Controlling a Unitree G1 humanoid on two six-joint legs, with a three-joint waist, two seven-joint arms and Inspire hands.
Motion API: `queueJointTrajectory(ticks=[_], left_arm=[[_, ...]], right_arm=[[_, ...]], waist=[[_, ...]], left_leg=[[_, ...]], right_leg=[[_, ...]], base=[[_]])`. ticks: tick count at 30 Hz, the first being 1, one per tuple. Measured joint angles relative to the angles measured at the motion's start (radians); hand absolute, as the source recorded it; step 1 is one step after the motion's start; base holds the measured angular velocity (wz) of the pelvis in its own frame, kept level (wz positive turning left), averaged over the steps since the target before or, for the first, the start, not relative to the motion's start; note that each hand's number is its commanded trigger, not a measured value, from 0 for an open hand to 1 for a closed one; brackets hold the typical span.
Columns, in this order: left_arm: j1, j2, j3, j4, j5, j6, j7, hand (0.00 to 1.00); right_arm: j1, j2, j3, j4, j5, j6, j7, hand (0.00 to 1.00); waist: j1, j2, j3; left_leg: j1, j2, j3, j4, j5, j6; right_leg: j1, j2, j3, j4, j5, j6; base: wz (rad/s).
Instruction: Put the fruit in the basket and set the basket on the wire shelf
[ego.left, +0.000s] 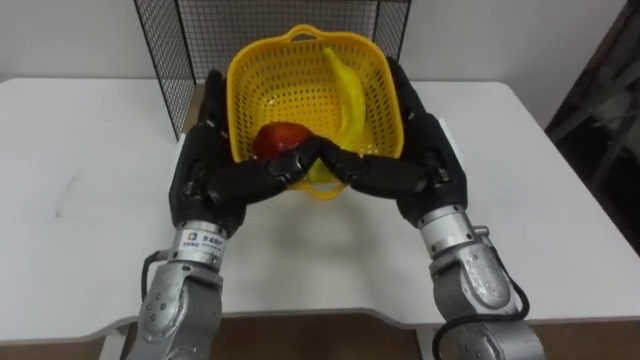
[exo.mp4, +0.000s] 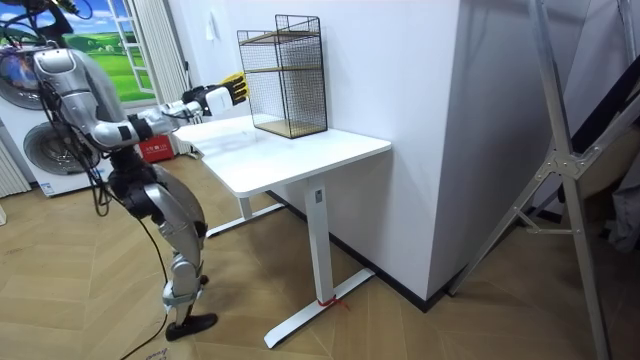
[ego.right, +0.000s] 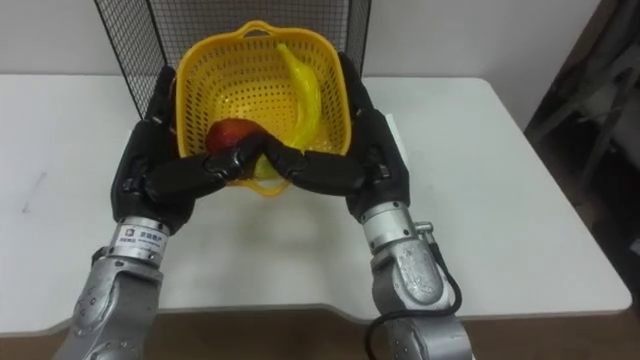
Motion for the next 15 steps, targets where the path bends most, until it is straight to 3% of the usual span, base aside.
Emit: queueJointTrajectory(ticks=[1,2,3,4,5,6,8,9,12,15], left_arm=[[-0.002,0.001,0.002,0.000,0.003,-0.002,-0.003,0.00],[-0.002,-0.002,-0.001,0.000,0.003,-0.002,-0.003,0.00],[-0.001,-0.004,-0.002,0.000,0.004,-0.002,-0.003,0.00],[-0.002,-0.003,0.000,0.000,0.004,-0.002,-0.003,0.00],[-0.001,0.001,0.002,0.000,0.003,-0.002,-0.003,0.00],[-0.001,0.007,0.013,0.000,0.002,-0.002,-0.002,0.00],[-0.002,0.010,0.020,0.000,0.002,-0.003,-0.001,0.00],[-0.001,0.009,0.015,0.000,0.002,-0.003,-0.001,0.00],[-0.002,0.010,0.012,-0.001,0.004,-0.005,0.001,0.00],[-0.001,0.010,0.002,-0.001,0.003,-0.005,0.001,0.00]], right_arm=[[-0.001,-0.004,-0.006,0.000,0.000,-0.006,0.003,0.00],[-0.001,-0.009,-0.007,0.000,0.000,-0.007,0.003,0.00],[-0.001,-0.018,-0.007,0.001,0.000,-0.007,0.004,0.00],[-0.001,-0.019,-0.003,0.002,-0.004,-0.007,0.007,0.00],[0.000,-0.017,0.002,0.003,-0.007,-0.007,0.009,0.00],[0.003,-0.010,0.011,0.003,-0.009,-0.007,0.015,0.00],[0.003,-0.004,0.008,0.002,-0.009,-0.012,0.026,0.00],[0.003,-0.005,0.006,0.002,-0.007,-0.013,0.027,0.00],[0.007,-0.005,0.007,0.000,0.000,-0.015,0.027,0.00],[0.007,-0.007,0.004,-0.001,0.000,-0.015,0.026,0.00]], waist=[[-0.010,-0.008,-0.0040],[-0.009,-0.010,-0.0040],[0.004,-0.009,-0.0046],[0.014,-0.007,-0.0056],[0.018,-0.007,-0.0057],[0.020,-0.006,-0.0196],[0.001,-0.027,-0.0183],[-0.005,-0.035,-0.0191],[-0.004,-0.032,-0.0192],[-0.003,-0.031,-0.0187]], left_leg=[[-0.021,-0.033,-0.002,-0.079,-0.008,0.006],[-0.030,-0.047,0.004,-0.134,-0.010,0.010],[-0.040,-0.072,0.016,-0.254,-0.002,0.010],[-0.046,-0.089,0.017,-0.373,0.039,0.017],[-0.044,-0.090,0.018,-0.393,0.071,0.023],[-0.030,-0.091,0.013,-0.408,0.104,0.034],[-0.009,-0.107,0.000,-0.427,0.133,0.049],[-0.007,-0.120,0.000,-0.418,0.128,0.053],[-0.007,-0.130,0.001,-0.398,0.095,0.066],[-0.011,-0.165,0.006,-0.382,0.074,0.090]], right_leg=[[-0.015,-0.005,0.010,0.000,0.007,-0.009],[-0.023,-0.010,0.015,0.000,0.008,-0.010],[-0.032,-0.016,0.029,-0.002,0.013,-0.010],[-0.035,-0.015,0.033,-0.005,0.018,-0.008],[-0.035,-0.016,0.031,-0.006,0.019,-0.005],[-0.028,-0.014,0.025,-0.019,0.018,-0.002],[0.007,-0.020,0.000,-0.051,0.020,0.005],[0.019,-0.026,-0.004,-0.061,0.016,0.012],[0.039,-0.040,-0.001,-0.085,0.007,0.028],[0.039,-0.078,-0.007,-0.067,-0.023,0.052]], base=[[0.33],[0.14],[-0.24],[-0.36],[-0.33],[0.00],[0.19],[0.14],[0.03],[0.12]])
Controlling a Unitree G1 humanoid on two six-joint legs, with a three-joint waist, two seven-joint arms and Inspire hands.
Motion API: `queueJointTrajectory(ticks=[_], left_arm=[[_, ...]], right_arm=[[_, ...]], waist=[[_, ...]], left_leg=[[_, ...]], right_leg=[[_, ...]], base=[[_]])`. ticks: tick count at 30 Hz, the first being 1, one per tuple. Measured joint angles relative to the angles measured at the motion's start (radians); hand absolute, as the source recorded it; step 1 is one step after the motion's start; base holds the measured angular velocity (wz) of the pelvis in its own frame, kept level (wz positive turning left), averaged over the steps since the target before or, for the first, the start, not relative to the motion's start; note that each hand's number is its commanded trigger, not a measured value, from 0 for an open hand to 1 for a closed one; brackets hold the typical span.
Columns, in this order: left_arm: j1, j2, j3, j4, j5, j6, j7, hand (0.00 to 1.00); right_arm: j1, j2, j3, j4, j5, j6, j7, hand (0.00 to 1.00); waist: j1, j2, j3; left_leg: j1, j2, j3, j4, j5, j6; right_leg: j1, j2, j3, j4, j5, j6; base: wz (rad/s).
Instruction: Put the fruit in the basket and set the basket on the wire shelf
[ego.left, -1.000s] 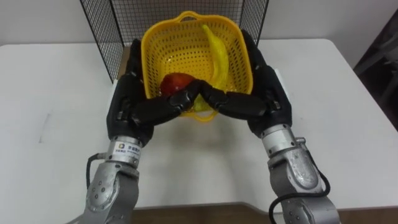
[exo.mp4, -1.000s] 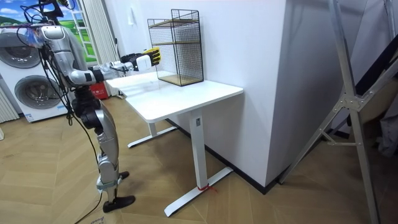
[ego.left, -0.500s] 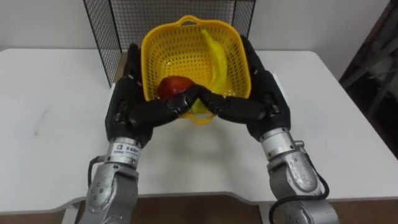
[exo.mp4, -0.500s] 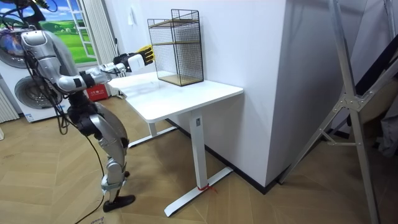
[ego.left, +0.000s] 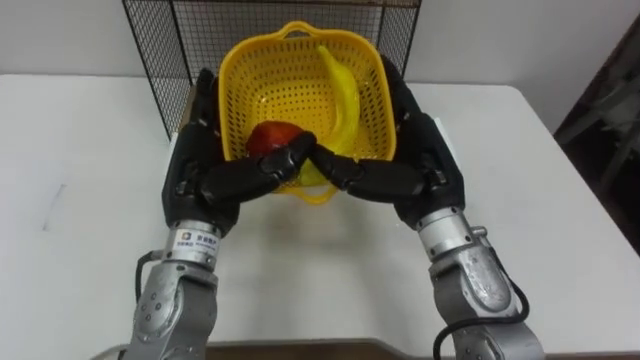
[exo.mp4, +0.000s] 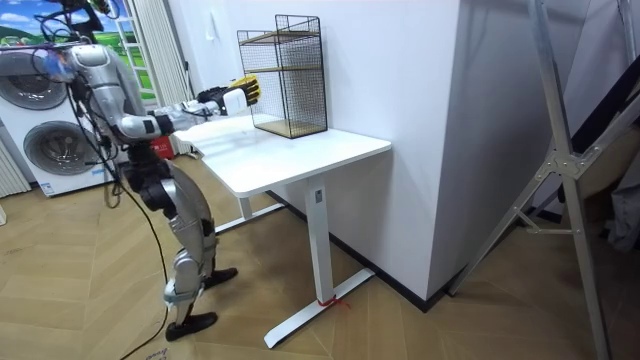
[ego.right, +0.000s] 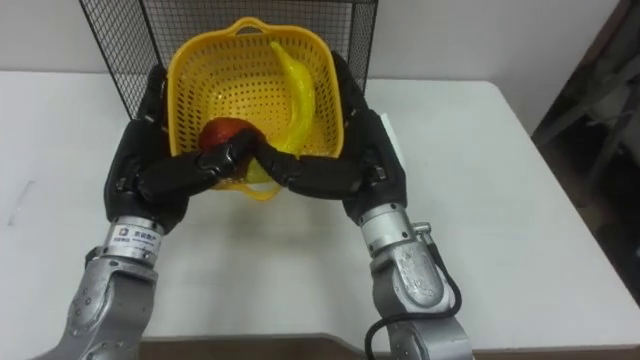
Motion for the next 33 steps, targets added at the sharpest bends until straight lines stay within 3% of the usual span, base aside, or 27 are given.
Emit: queueJointTrajectory(ticks=[1,3,5,6,7,8,9,11,12,14,16,17,19,25,33], left_arm=[[0.000,-0.001,-0.001,0.000,0.001,0.000,0.000,0.00],[0.000,-0.002,-0.003,0.000,0.011,0.000,-0.001,0.00],[0.000,-0.005,-0.002,0.000,0.012,0.001,-0.001,0.00],[0.000,-0.005,-0.002,-0.002,0.011,0.001,0.000,0.00],[0.000,-0.005,-0.002,-0.004,0.011,0.001,0.001,0.00],[0.000,-0.004,-0.006,-0.006,0.007,0.001,0.007,0.00],[-0.001,-0.002,-0.010,-0.012,0.009,0.000,0.014,0.00],[-0.001,-0.002,-0.008,-0.012,0.009,0.000,0.026,0.00],[-0.001,-0.003,-0.009,-0.012,0.009,0.000,0.028,0.00],[-0.001,-0.003,-0.010,-0.011,0.010,0.000,0.028,0.00],[-0.001,-0.003,-0.010,-0.007,0.010,0.001,0.028,0.00],[-0.001,-0.006,-0.012,-0.006,0.010,0.004,0.028,0.00],[-0.004,-0.011,-0.012,-0.007,0.012,0.005,0.028,0.00],[-0.019,-0.011,-0.012,-0.007,0.015,0.018,0.028,0.00],[-0.020,-0.009,-0.012,-0.007,0.015,0.042,0.034,0.00]], right_arm=[[0.000,-0.001,-0.002,0.000,-0.001,0.000,0.000,0.00],[0.001,-0.003,-0.006,-0.001,-0.001,0.000,-0.001,0.00],[0.001,-0.002,-0.005,-0.001,-0.002,0.000,-0.006,0.00],[0.000,-0.003,-0.005,-0.002,-0.004,0.000,-0.009,0.00],[-0.001,-0.003,-0.005,-0.002,-0.007,-0.002,-0.011,0.00],[0.000,-0.002,-0.004,-0.002,-0.006,-0.003,-0.012,0.00],[0.001,0.001,-0.004,-0.002,-0.011,-0.004,-0.013,0.00],[0.001,0.000,-0.005,-0.002,-0.017,-0.005,-0.012,0.00],[0.002,0.000,-0.005,-0.001,-0.017,-0.005,-0.012,0.00],[0.002,0.000,-0.004,0.003,-0.020,-0.005,-0.012,0.00],[0.002,0.001,-0.004,0.004,-0.021,-0.004,-0.013,0.00],[0.003,0.005,-0.004,0.005,-0.021,-0.001,-0.015,0.00],[-0.020,0.005,-0.008,0.007,-0.018,0.004,-0.017,0.00],[-0.054,0.009,-0.016,0.018,-0.022,0.023,-0.037,0.00],[-0.054,0.009,-0.016,0.027,-0.015,0.026,-0.043,0.00]], waist=[[0.000,0.000,0.0000],[0.000,-0.005,0.0013],[0.003,-0.005,0.0028],[0.003,-0.010,0.0044],[-0.001,-0.011,0.0053],[-0.005,-0.010,0.0052],[-0.009,-0.004,0.0080],[-0.007,0.005,0.0114],[-0.010,0.013,0.0172],[-0.014,0.014,0.0174],[-0.017,0.016,0.0190],[-0.024,0.023,0.0175],[-0.023,0.032,0.0161],[-0.031,0.029,0.0171],[-0.037,0.027,0.0165]], left_leg=[[0.000,-0.012,0.010,0.008,-0.008,0.007],[0.012,-0.046,0.021,0.038,-0.057,0.031],[0.027,-0.069,0.033,0.061,-0.088,0.050],[0.037,-0.086,0.041,0.074,-0.108,0.064],[0.046,-0.093,0.041,0.078,-0.118,0.069],[0.062,-0.100,0.039,0.083,-0.133,0.080],[0.079,-0.099,0.029,0.076,-0.141,0.087],[0.098,-0.092,0.012,0.047,-0.142,0.090],[0.109,-0.080,0.006,0.033,-0.140,0.093],[0.123,-0.077,-0.001,0.011,-0.137,0.095],[0.143,-0.078,-0.005,-0.003,-0.138,0.095],[0.157,-0.079,-0.023,-0.014,-0.140,0.092],[0.181,-0.065,-0.024,-0.059,-0.134,0.084],[0.189,-0.043,-0.023,-0.113,-0.114,0.076],[0.216,-0.038,-0.017,-0.134,-0.108,0.075]], right_leg=[[0.001,-0.011,0.002,0.009,-0.010,0.007],[0.013,-0.059,-0.005,0.078,-0.053,0.036],[-0.022,-0.097,-0.021,0.218,-0.057,0.050],[-0.057,-0.125,-0.006,0.325,-0.040,0.056],[-0.072,-0.133,0.003,0.371,-0.024,0.062],[-0.099,-0.139,0.023,0.439,0.017,0.061],[-0.122,-0.133,0.031,0.476,0.060,0.063],[-0.144,-0.111,0.030,0.460,0.036,0.059],[-0.158,-0.087,0.024,0.398,0.004,0.052],[-0.175,-0.059,0.012,0.250,-0.002,0.050],[-0.182,-0.033,0.014,0.104,0.041,0.031],[-0.173,-0.020,0.015,0.077,0.105,0.025],[-0.134,-0.001,-0.005,0.022,0.130,0.015],[-0.103,0.028,-0.015,-0.078,0.178,0.008],[-0.071,0.035,-0.013,-0.110,0.195,0.007]], base=[[0.17],[0.09],[0.00],[0.08],[0.14],[0.10],[0.06],[-0.02],[0.07],[0.10],[0.15],[0.12],[0.04],[-0.02],[-0.02]])
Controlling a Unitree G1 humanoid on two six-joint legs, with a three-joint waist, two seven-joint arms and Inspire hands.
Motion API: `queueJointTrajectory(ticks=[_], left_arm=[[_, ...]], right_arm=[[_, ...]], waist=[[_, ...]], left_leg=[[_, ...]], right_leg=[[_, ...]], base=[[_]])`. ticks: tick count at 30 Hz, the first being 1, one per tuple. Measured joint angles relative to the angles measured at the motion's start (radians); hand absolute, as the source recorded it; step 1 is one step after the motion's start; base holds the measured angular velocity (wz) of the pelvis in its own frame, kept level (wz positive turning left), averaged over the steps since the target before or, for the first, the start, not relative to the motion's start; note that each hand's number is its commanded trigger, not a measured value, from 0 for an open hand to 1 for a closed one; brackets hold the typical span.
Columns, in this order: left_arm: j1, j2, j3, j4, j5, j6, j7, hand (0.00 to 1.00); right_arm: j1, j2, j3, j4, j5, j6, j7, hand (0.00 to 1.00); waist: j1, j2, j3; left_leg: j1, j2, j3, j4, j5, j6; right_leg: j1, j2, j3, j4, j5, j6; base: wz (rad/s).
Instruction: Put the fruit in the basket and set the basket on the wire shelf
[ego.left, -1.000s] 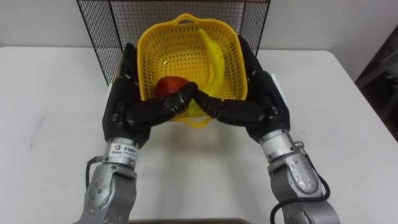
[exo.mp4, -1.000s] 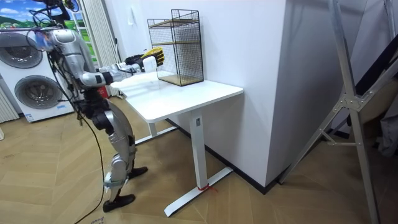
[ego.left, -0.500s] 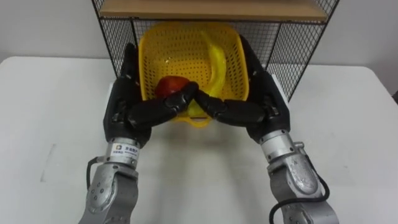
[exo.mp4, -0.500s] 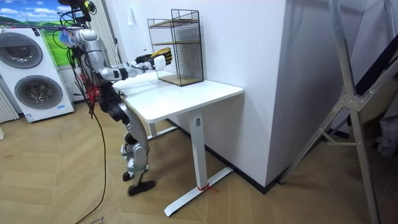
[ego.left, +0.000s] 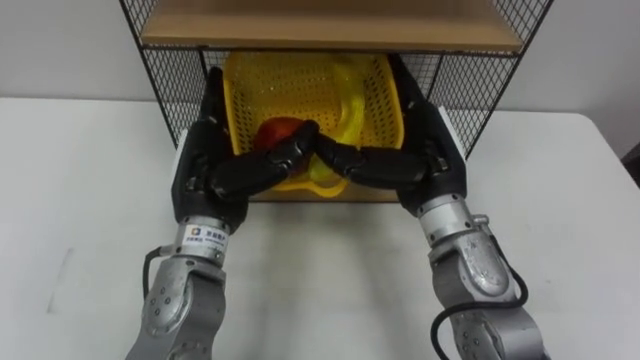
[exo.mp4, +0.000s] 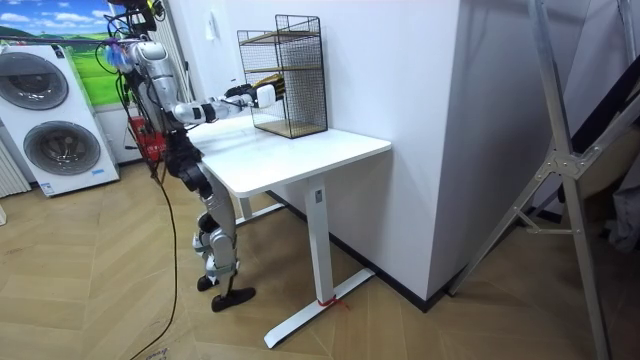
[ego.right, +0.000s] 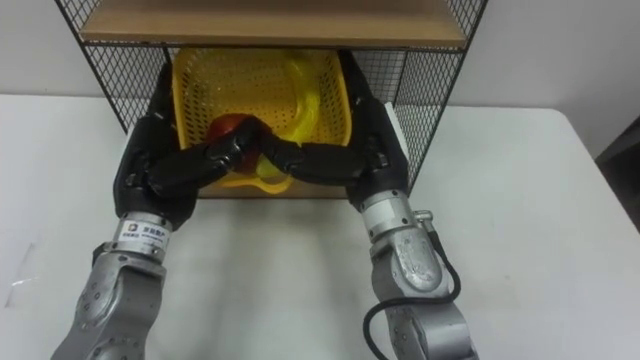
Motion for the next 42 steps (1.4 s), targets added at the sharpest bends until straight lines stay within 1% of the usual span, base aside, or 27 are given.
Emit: queueJointTrajectory(ticks=[2,5,7,8,10,13,14,16,18,19,21,22,23,25,26,28,30,31,33,35,36,37,40,42], left_arm=[[0.000,0.001,0.000,0.000,-0.001,0.008,0.000,0.00],[-0.012,0.001,0.002,0.031,-0.001,0.018,0.000,0.00],[-0.019,0.000,0.005,0.052,-0.001,0.042,0.000,0.00],[-0.020,0.000,0.005,0.054,0.001,0.047,0.000,0.00],[-0.049,0.000,0.008,0.083,0.001,0.064,0.000,0.00],[-0.092,0.003,0.011,0.123,0.000,0.086,0.004,0.00],[-0.106,0.003,0.010,0.139,0.000,0.092,0.008,0.00],[-0.111,0.003,0.010,0.147,0.000,0.104,0.014,0.00],[-0.115,0.001,0.013,0.163,0.000,0.130,0.017,0.00],[-0.116,0.002,0.015,0.170,-0.001,0.138,0.018,0.00],[-0.136,0.003,0.023,0.216,-0.001,0.173,0.022,0.00],[-0.151,0.002,0.031,0.240,-0.001,0.186,0.024,0.00],[-0.157,0.002,0.031,0.251,-0.001,0.190,0.026,0.00],[-0.187,0.001,0.038,0.282,0.001,0.211,0.044,0.00],[-0.192,-0.001,0.041,0.283,0.005,0.219,0.047,0.00],[-0.223,-0.014,0.043,0.306,0.016,0.234,0.064,0.00],[-0.270,-0.027,0.061,0.340,0.016,0.257,0.084,0.00],[-0.297,-0.027,0.064,0.367,0.016,0.264,0.089,0.00],[-0.335,-0.030,0.076,0.416,0.016,0.271,0.101,0.00],[-0.356,-0.033,0.080,0.442,0.016,0.275,0.109,0.00],[-0.361,-0.034,0.080,0.448,0.016,0.276,0.111,0.00],[-0.371,-0.035,0.080,0.464,0.016,0.278,0.114,0.00],[-0.377,-0.038,0.079,0.474,0.015,0.287,0.120,0.00],[-0.378,-0.041,0.089,0.479,0.014,0.303,0.120,0.00]], right_arm=[[0.000,0.000,0.000,0.008,0.003,0.000,-0.002,0.00],[0.000,-0.001,0.000,0.016,0.008,0.004,-0.008,0.00],[0.000,-0.002,-0.001,0.020,0.007,0.024,-0.020,0.00],[0.000,-0.003,-0.001,0.022,0.007,0.028,-0.023,0.00],[-0.001,-0.003,0.000,0.034,0.003,0.043,-0.036,0.00],[-0.004,-0.002,0.001,0.053,0.004,0.045,-0.052,0.00],[-0.004,-0.001,0.001,0.057,0.003,0.048,-0.060,0.00],[-0.005,-0.001,0.003,0.058,0.003,0.061,-0.070,0.00],[-0.010,0.004,0.002,0.079,0.009,0.080,-0.087,0.00],[-0.017,0.006,0.003,0.093,0.009,0.086,-0.090,0.00],[-0.050,0.007,0.004,0.145,0.010,0.125,-0.110,0.00],[-0.059,0.007,0.002,0.162,0.010,0.133,-0.123,0.00],[-0.068,0.007,0.004,0.175,0.012,0.134,-0.127,0.00],[-0.092,0.007,0.006,0.198,0.015,0.160,-0.145,0.00],[-0.097,0.007,0.006,0.199,0.014,0.167,-0.149,0.00],[-0.123,0.009,0.005,0.221,0.011,0.179,-0.164,0.00],[-0.168,0.013,0.002,0.255,0.014,0.199,-0.177,0.00],[-0.192,0.013,-0.002,0.272,0.017,0.210,-0.179,0.00],[-0.230,0.013,-0.003,0.311,0.021,0.219,-0.179,0.00],[-0.262,0.014,-0.003,0.348,0.023,0.220,-0.179,0.00],[-0.275,0.013,-0.003,0.362,0.021,0.222,-0.179,0.00],[-0.285,0.013,-0.011,0.368,0.020,0.237,-0.177,0.00],[-0.297,0.013,-0.019,0.377,0.022,0.256,-0.177,0.00],[-0.311,0.013,-0.029,0.399,0.027,0.274,-0.177,0.00]], waist=[[0.000,0.001,-0.0003],[0.005,0.009,-0.0031],[0.009,0.018,-0.0037],[0.009,0.020,-0.0036],[0.011,0.022,-0.0026],[0.014,0.023,-0.0015],[0.015,0.026,0.0001],[0.015,0.029,0.0020],[0.015,0.029,0.0021],[0.014,0.029,0.0021],[0.015,0.028,0.0021],[0.014,0.028,0.0022],[0.015,0.028,0.0022],[0.018,0.029,0.0022],[0.018,0.029,0.0022],[0.018,0.029,0.0021],[0.017,0.028,0.0022],[0.017,0.029,0.0022],[0.016,0.028,0.0022],[0.017,0.029,0.0020],[0.016,0.029,0.0020],[0.016,0.029,0.0021],[0.014,0.030,0.0024],[0.014,0.031,0.0021]], left_leg=[[0.002,0.001,0.002,0.000,0.000,0.000],[0.004,0.010,0.006,0.000,0.000,0.000],[0.005,0.013,0.008,-0.002,0.001,-0.001],[0.005,0.014,0.008,-0.003,0.001,-0.002],[0.010,0.013,0.008,-0.005,0.002,-0.003],[0.015,0.013,0.008,-0.010,0.005,-0.004],[0.018,0.013,0.009,-0.012,0.005,-0.004],[0.020,0.013,0.009,-0.013,0.005,-0.004],[0.024,0.014,0.012,-0.019,0.007,-0.005],[0.026,0.014,0.012,-0.022,0.008,-0.005],[0.035,0.014,0.015,-0.034,0.014,-0.006],[0.038,0.014,0.012,-0.036,0.016,-0.007],[0.039,0.014,0.011,-0.037,0.017,-0.008],[0.041,0.015,0.012,-0.037,0.017,-0.008],[0.042,0.016,0.013,-0.037,0.017,-0.008],[0.047,0.016,0.012,-0.039,0.018,-0.008],[0.059,0.017,0.012,-0.048,0.022,-0.008],[0.065,0.017,0.014,-0.053,0.025,-0.008],[0.077,0.015,0.014,-0.063,0.029,-0.008],[0.081,0.015,0.015,-0.064,0.030,-0.008],[0.081,0.015,0.015,-0.064,0.030,-0.008],[0.080,0.015,0.014,-0.064,0.030,-0.008],[0.077,0.015,0.014,-0.064,0.030,-0.008],[0.072,0.015,0.012,-0.064,0.031,-0.008]], right_leg=[[0.004,0.001,0.000,-0.002,0.001,0.000],[0.016,0.011,0.001,-0.030,0.018,-0.002],[0.023,0.015,0.000,-0.047,0.026,-0.003],[0.022,0.015,0.001,-0.049,0.027,-0.003],[0.023,0.015,0.001,-0.049,0.028,-0.003],[0.027,0.015,0.001,-0.051,0.029,-0.004],[0.030,0.015,0.002,-0.053,0.029,-0.004],[0.031,0.015,0.002,-0.053,0.029,-0.004],[0.033,0.016,0.003,-0.054,0.030,-0.005],[0.033,0.015,0.003,-0.054,0.030,-0.006],[0.037,0.014,0.001,-0.057,0.032,-0.007],[0.042,0.015,-0.001,-0.065,0.034,-0.008],[0.044,0.015,-0.001,-0.069,0.036,-0.008],[0.047,0.016,0.000,-0.071,0.039,-0.008],[0.048,0.016,0.000,-0.072,0.039,-0.008],[0.057,0.016,-0.001,-0.082,0.045,-0.008],[0.071,0.019,0.000,-0.097,0.052,-0.007],[0.076,0.018,0.001,-0.099,0.054,-0.007],[0.084,0.018,0.001,-0.101,0.054,-0.007],[0.086,0.018,0.002,-0.101,0.055,-0.007],[0.086,0.016,0.002,-0.101,0.055,-0.008],[0.086,0.016,0.003,-0.101,0.055,-0.008],[0.084,0.016,0.003,-0.102,0.055,-0.008],[0.083,0.017,0.002,-0.102,0.055,-0.008]], base=[[0.00],[-0.05],[-0.04],[0.00],[0.00],[0.00],[0.00],[0.00],[0.00],[-0.05],[-0.02],[0.04],[0.04],[0.00],[0.00],[0.00],[0.00],[0.00],[0.00],[0.00],[0.00],[0.00],[0.00],[0.00]])
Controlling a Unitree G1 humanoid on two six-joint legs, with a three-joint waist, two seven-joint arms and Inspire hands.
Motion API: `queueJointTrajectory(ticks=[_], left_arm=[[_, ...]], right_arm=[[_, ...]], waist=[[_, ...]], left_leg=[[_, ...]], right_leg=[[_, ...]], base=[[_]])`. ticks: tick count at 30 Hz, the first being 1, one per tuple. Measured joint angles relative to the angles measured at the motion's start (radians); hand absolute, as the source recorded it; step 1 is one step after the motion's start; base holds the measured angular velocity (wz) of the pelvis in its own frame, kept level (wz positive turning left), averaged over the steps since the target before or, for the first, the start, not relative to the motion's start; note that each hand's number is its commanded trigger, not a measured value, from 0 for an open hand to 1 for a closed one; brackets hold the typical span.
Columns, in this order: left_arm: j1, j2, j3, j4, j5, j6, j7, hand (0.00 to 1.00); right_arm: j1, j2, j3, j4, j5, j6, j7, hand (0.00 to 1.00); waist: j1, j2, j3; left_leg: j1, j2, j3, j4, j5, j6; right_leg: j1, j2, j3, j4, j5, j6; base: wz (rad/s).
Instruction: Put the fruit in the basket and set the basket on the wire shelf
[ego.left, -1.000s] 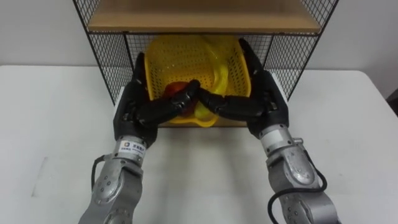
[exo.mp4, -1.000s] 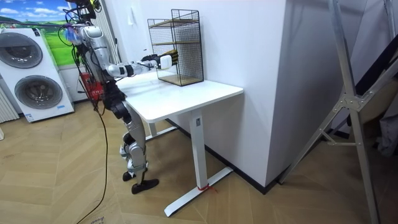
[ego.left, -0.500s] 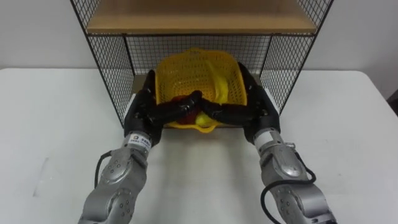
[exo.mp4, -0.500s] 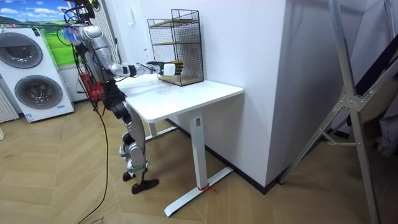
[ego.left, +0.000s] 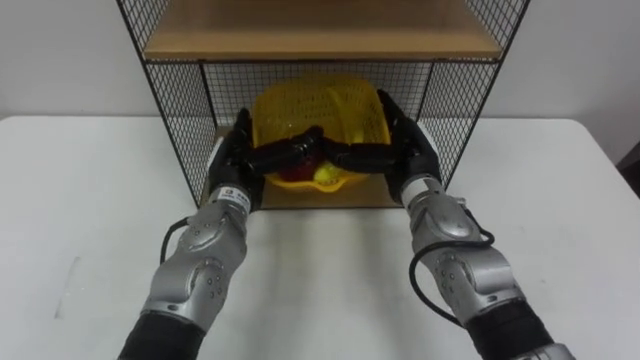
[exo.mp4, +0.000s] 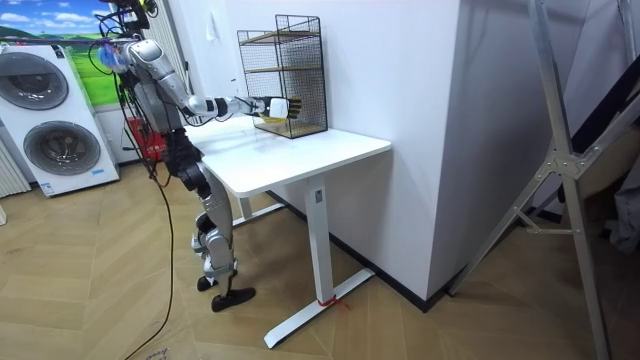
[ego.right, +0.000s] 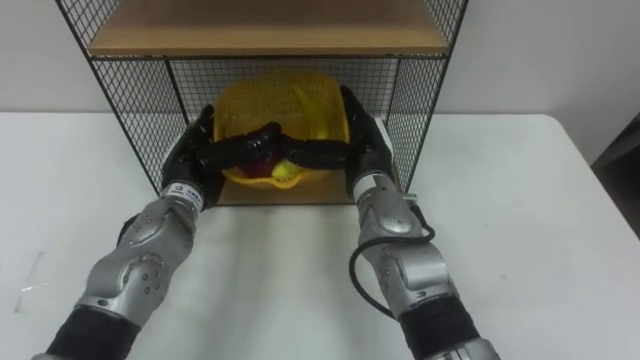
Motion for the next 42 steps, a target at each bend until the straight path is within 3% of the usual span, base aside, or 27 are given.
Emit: queueJointTrajectory(ticks=[7,17,26,30,31,34,42], left_arm=[[-0.036,-0.004,0.043,0.049,0.000,0.049,-0.001,0.00],[-0.038,0.001,0.050,0.047,0.003,0.055,0.011,0.00],[-0.028,0.039,0.069,-0.030,0.079,0.055,0.020,0.00],[-0.001,0.048,0.070,-0.062,0.092,0.054,0.022,0.00],[0.010,0.051,0.071,-0.062,0.096,0.054,0.022,0.00],[0.027,0.060,0.071,-0.074,0.135,0.054,0.021,0.00],[0.061,0.063,0.072,-0.165,0.140,0.054,0.017,0.00]], right_arm=[[-0.009,-0.009,-0.002,0.011,0.015,0.040,0.001,0.00],[-0.009,-0.010,-0.001,0.011,0.015,0.040,0.002,0.00],[0.007,-0.034,-0.002,-0.036,-0.025,0.038,0.019,0.00],[0.056,-0.047,-0.008,-0.090,-0.028,0.018,0.025,0.00],[0.077,-0.052,-0.010,-0.108,-0.030,0.018,0.028,0.00],[0.104,-0.058,-0.030,-0.114,-0.033,0.018,0.049,0.00],[0.105,-0.076,-0.054,-0.122,-0.055,0.018,0.079,0.00]], waist=[[0.001,0.001,-0.0009],[0.001,0.008,-0.0051],[0.001,0.007,-0.0071],[0.002,0.007,-0.0185],[0.001,0.006,-0.0302],[0.001,0.006,-0.0389],[0.001,0.004,-0.0376]], left_leg=[[-0.004,0.000,0.001,0.000,0.000,0.000],[-0.001,0.000,0.003,-0.006,0.004,-0.001],[-0.001,0.000,-0.001,-0.006,0.005,-0.002],[0.012,0.000,-0.002,-0.008,0.008,-0.003],[0.015,0.000,-0.002,-0.017,0.011,-0.004],[0.040,-0.001,-0.001,-0.035,0.018,-0.005],[0.058,0.000,-0.001,-0.057,0.030,-0.012]], right_leg=[[-0.009,0.002,0.001,0.000,0.001,0.000],[-0.011,-0.002,0.004,0.000,0.002,-0.001],[-0.008,-0.003,-0.004,-0.002,0.002,-0.001],[0.003,-0.003,-0.005,-0.003,0.002,-0.001],[0.003,-0.003,-0.004,-0.004,0.002,-0.002],[0.023,-0.003,-0.003,-0.008,0.003,-0.004],[0.035,-0.001,-0.006,-0.020,0.007,-0.008]], base=[[0.00],[-0.01],[0.01],[0.00],[0.00],[0.00],[0.00]])
